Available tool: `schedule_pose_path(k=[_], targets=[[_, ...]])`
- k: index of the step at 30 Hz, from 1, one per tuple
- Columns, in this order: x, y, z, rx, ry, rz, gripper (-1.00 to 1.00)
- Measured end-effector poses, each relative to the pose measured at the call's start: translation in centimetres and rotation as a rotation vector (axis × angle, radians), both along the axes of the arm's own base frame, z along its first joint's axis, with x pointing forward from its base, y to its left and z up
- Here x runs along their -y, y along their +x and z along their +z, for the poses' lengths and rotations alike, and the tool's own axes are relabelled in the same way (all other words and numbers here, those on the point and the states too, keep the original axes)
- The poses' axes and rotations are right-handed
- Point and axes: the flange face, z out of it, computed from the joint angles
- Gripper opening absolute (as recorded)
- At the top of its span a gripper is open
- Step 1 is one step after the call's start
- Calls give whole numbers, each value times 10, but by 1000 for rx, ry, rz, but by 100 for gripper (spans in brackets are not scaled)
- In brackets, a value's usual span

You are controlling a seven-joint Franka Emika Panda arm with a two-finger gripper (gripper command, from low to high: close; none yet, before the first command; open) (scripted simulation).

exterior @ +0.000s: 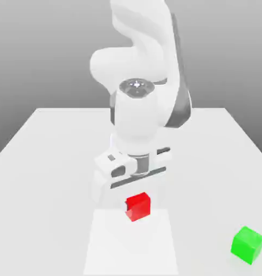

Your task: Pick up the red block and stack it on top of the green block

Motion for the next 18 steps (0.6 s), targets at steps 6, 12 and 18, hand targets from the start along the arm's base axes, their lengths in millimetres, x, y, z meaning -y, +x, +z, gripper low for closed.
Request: schedule_pose_path(k=[6, 12, 18], targets=[[-141, 36, 18, 0, -7, 221, -100], [-241, 42, 13, 0, 7, 328, -100], [-245, 41, -25, 0, 7, 333, 100]])
